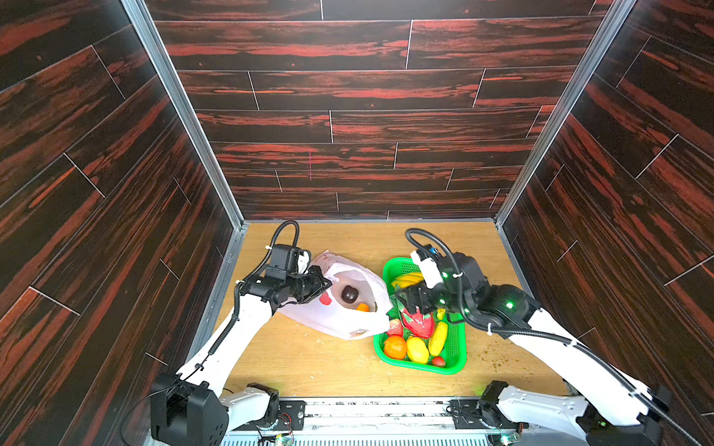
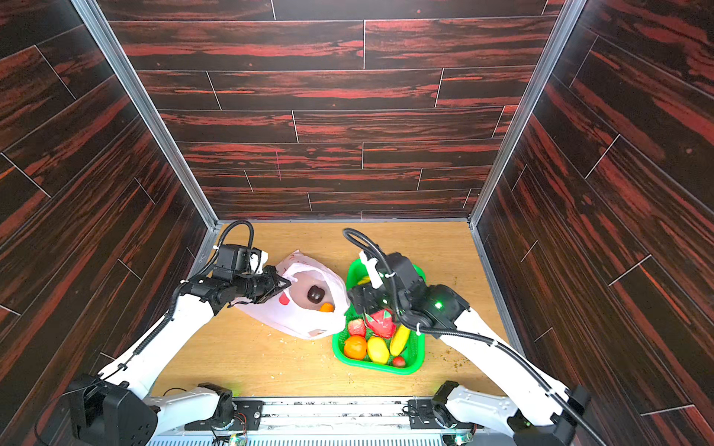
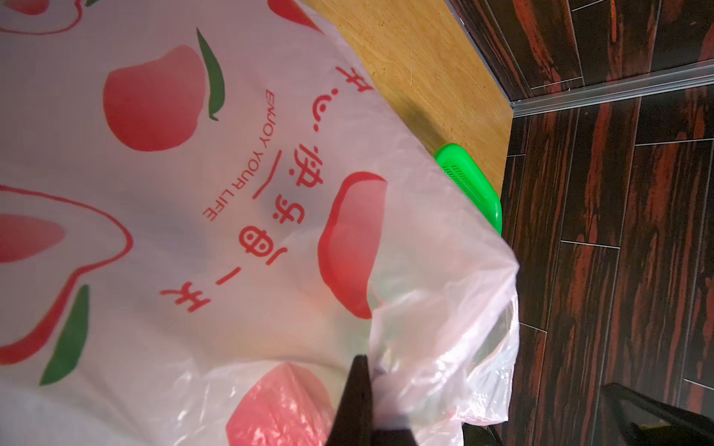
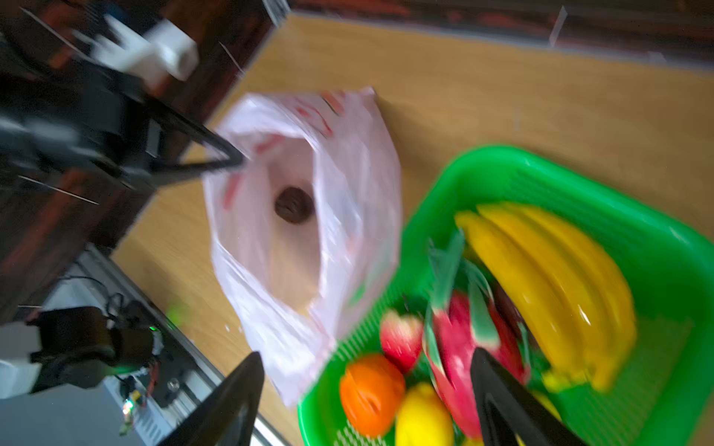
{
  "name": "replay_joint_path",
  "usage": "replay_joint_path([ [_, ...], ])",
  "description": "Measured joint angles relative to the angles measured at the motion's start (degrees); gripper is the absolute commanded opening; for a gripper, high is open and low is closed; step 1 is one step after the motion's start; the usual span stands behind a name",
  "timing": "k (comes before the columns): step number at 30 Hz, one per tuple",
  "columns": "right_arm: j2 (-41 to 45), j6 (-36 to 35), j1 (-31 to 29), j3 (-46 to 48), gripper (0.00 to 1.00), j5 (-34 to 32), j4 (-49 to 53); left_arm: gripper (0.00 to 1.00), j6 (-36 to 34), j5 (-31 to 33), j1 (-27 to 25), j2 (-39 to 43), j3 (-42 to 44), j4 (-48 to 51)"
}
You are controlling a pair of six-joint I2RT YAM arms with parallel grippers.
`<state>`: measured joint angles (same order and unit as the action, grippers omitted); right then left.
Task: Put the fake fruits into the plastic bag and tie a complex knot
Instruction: 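Lower the right gripper onto the pink dragon fruit in the basket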
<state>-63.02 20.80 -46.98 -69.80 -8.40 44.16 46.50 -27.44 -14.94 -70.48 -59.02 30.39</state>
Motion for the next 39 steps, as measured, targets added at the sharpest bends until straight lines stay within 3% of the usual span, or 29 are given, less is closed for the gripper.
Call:
replay_joint_path([
  [12,3.28,7.61,0.02,9.66,0.84,1.75,10.05,0.00,-0.02,0.00,0.00,0.00,0.00,0.00],
  [17,3.45,8.63,0.33,12.28,0.94,1.29,10.25,0.00,-0.02,0.00,0.00,0.00,0.00,0.00],
  [20,3.13,8.17,2.08,15.34,0.95,0.70,9.07,0.00,-0.02,0.00,0.00,0.00,0.00,0.00],
  [39,-14.84,-0.37,9.25,17.57,0.98,-1.27,-4.81,0.00,-0.17,0.00,0.04,0.02,0.09,0.00],
])
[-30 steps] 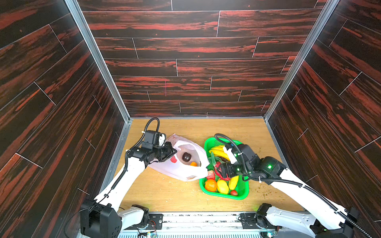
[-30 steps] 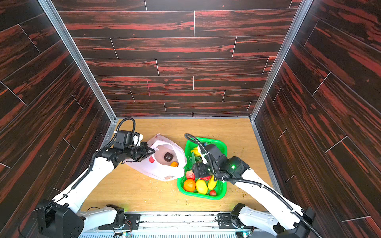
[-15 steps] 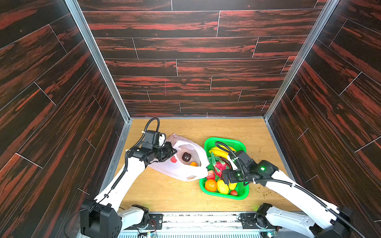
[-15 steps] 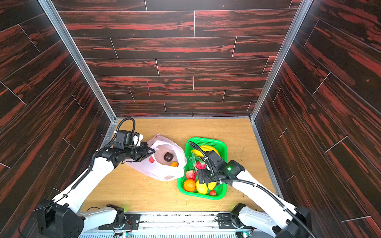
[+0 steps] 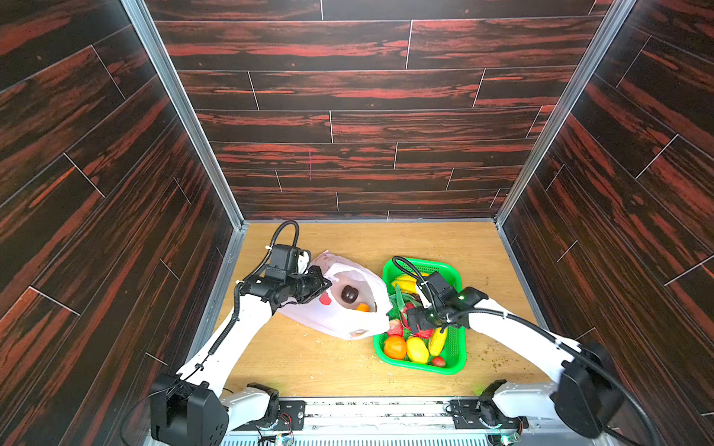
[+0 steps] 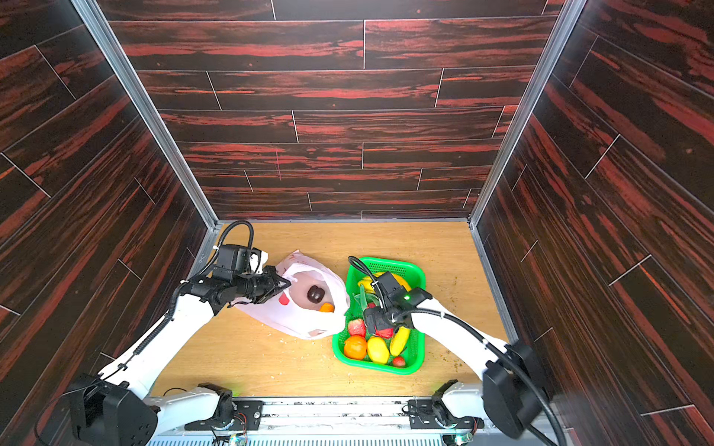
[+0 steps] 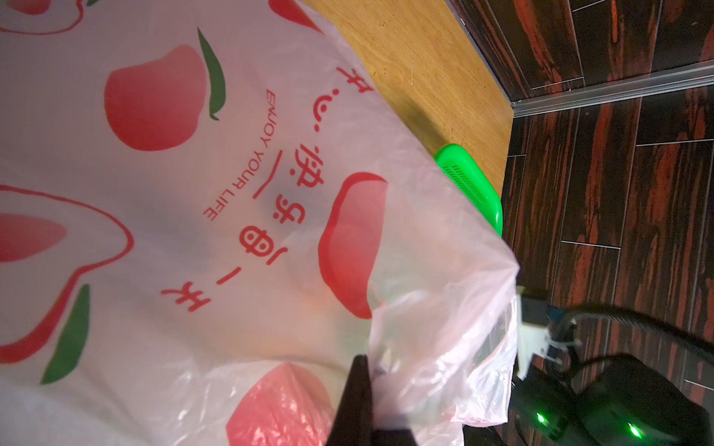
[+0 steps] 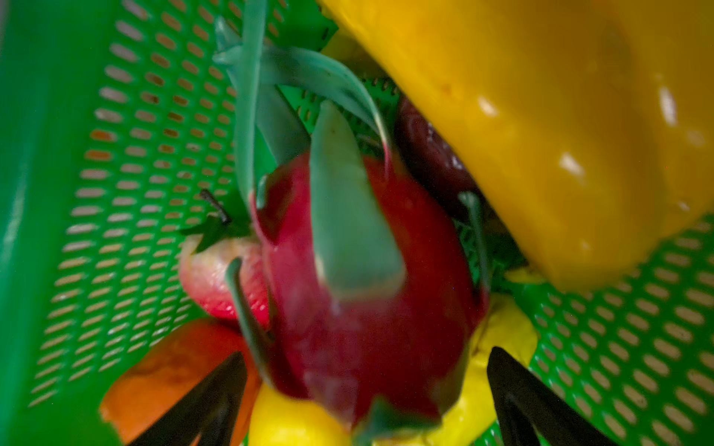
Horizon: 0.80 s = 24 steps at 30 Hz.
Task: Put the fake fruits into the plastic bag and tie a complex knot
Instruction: 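Lower the right gripper onto the pink dragon fruit in the basket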
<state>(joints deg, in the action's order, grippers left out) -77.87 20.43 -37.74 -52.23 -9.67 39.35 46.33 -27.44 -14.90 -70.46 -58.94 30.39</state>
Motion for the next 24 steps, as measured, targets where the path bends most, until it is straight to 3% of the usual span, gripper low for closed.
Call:
replay_joint_path([
  [24,-10.75,-2.54,1.75,-2.19,0.99,1.20,-7.04,0.00,-0.35,0.00,0.00,0.00,0.00,0.07],
])
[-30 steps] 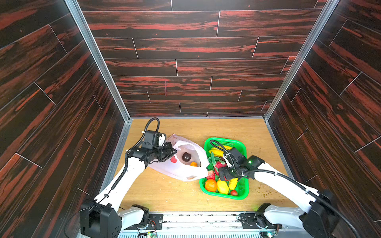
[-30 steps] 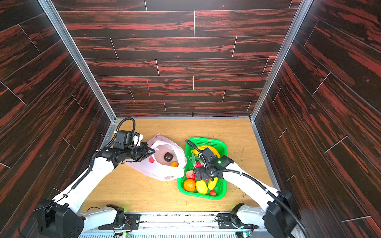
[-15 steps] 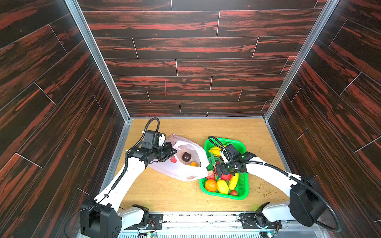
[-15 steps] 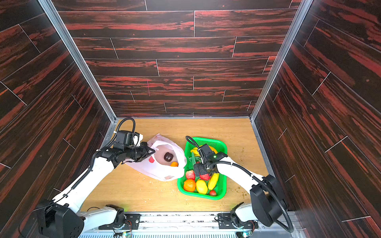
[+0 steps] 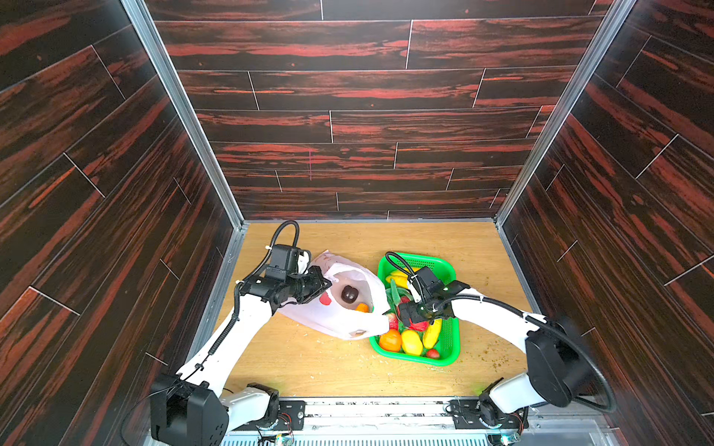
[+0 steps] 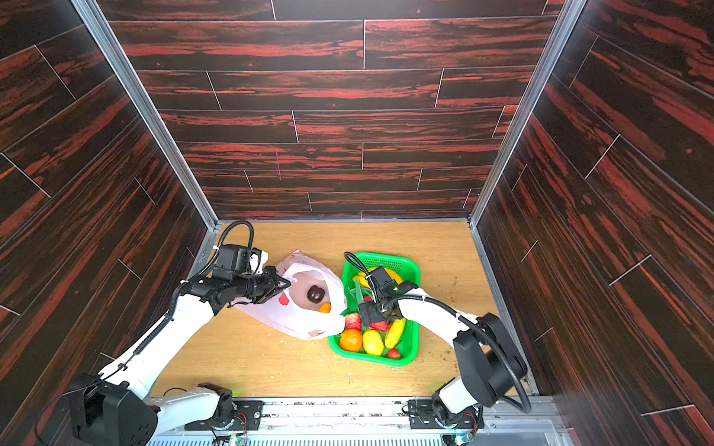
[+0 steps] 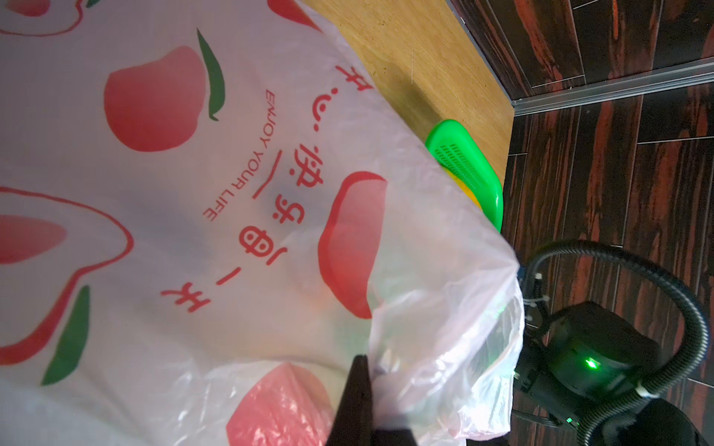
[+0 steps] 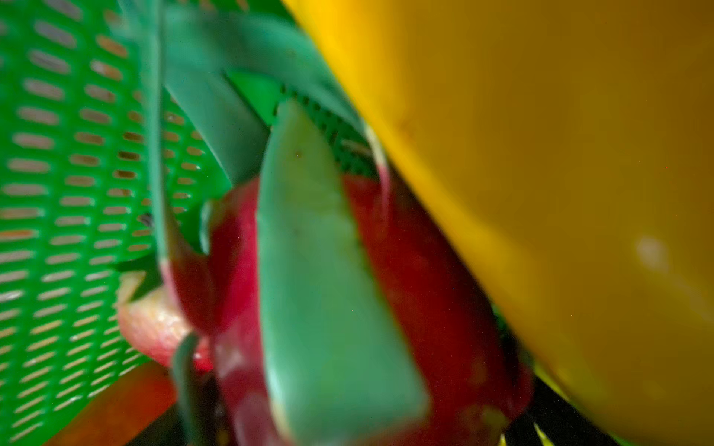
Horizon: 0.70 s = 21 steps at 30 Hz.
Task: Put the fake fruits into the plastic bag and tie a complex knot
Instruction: 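Lower the right gripper onto the pink dragon fruit in the basket, then close the right gripper on the pink dragon fruit and lift it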
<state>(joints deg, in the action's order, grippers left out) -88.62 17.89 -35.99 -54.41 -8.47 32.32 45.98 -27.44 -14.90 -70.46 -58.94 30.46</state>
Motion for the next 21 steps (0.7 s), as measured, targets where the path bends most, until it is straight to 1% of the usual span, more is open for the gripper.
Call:
replay_joint_path([
  [4,-0.85,0.00,0.00,-0.02,0.97,0.28,-0.46,0.00,-0.09,-0.02,0.00,0.00,0.00,0.04],
  [10,-0.31,0.02,0.00,0.57,0.80,0.37,-1.60,0.00,-0.13,-0.02,0.00,0.00,0.00,0.50],
  [15,2.58,0.02,0.02,2.47,0.71,1.01,-2.82,0.00,-0.13,0.00,0.00,0.00,0.00,0.96],
  [21,8.70,0.04,0.11,3.21,0.69,2.23,-3.04,0.00,-0.11,-0.02,0.00,0.00,0.00,1.05],
])
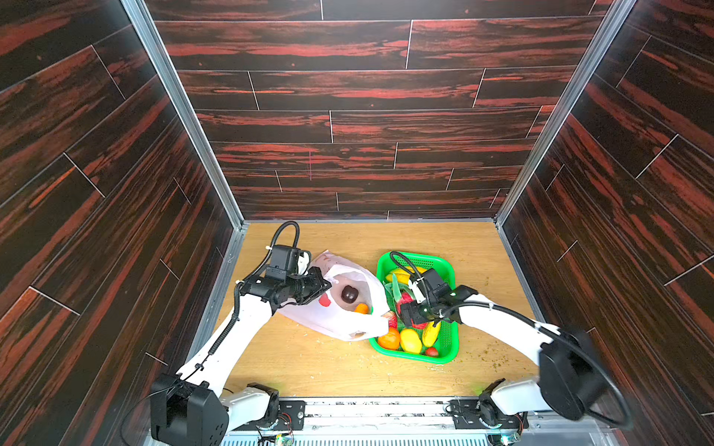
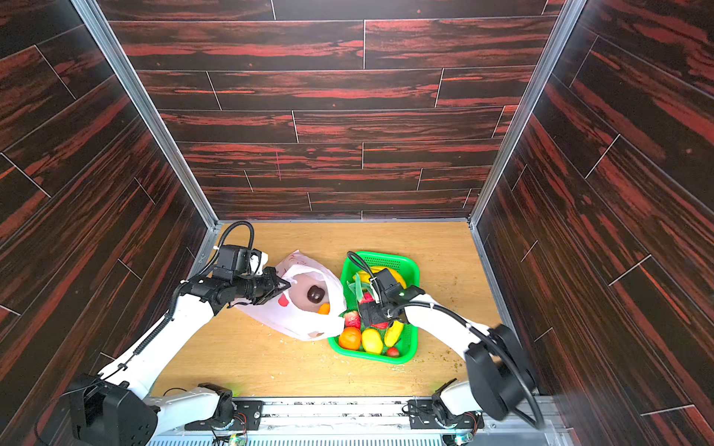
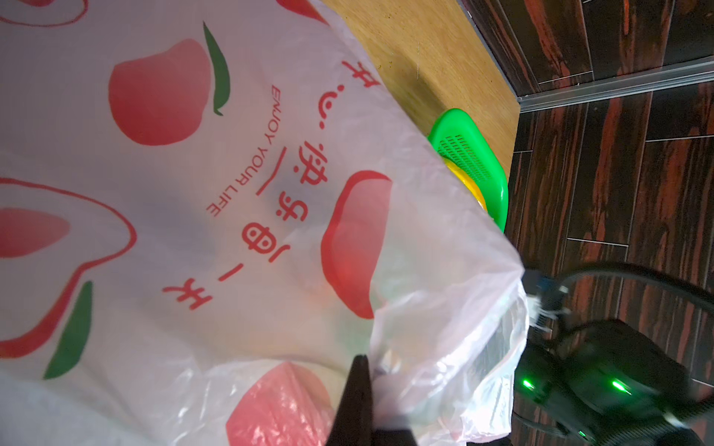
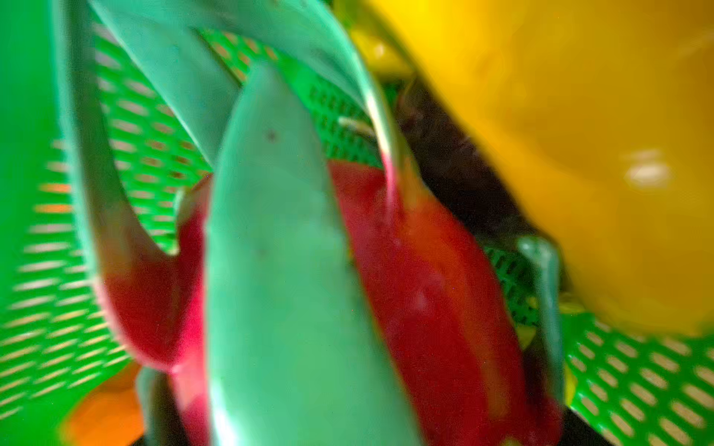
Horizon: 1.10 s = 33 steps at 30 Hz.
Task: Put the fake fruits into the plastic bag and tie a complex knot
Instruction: 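Close the right gripper on the pink dragon fruit and lift it, then carry the dragon fruit toward the bag opening held by the left gripper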
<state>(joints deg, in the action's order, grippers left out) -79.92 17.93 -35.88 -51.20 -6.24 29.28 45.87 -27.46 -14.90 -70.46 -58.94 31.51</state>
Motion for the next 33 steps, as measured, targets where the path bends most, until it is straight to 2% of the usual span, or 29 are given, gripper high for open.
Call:
replay_joint_path([
  [11,10.93,0.07,0.00,-0.28,0.67,0.96,4.24,0.00,0.02,-0.37,0.00,-0.02,0.00,-0.02],
  [19,19.02,0.26,-1.55,-5.73,0.67,2.56,11.43,0.00,-0.50,-0.76,0.00,-0.68,-0.33,0.55],
  [27,19.04,0.94,-11.82,-16.65,0.67,2.10,15.13,0.00,-3.02,-2.45,1.16,-1.62,-2.25,4.20],
  [33,14.45,1.03,-18.51,-21.88,0.67,2.99,14.34,0.00,-3.63,-3.43,2.10,-1.62,-2.95,5.35],
])
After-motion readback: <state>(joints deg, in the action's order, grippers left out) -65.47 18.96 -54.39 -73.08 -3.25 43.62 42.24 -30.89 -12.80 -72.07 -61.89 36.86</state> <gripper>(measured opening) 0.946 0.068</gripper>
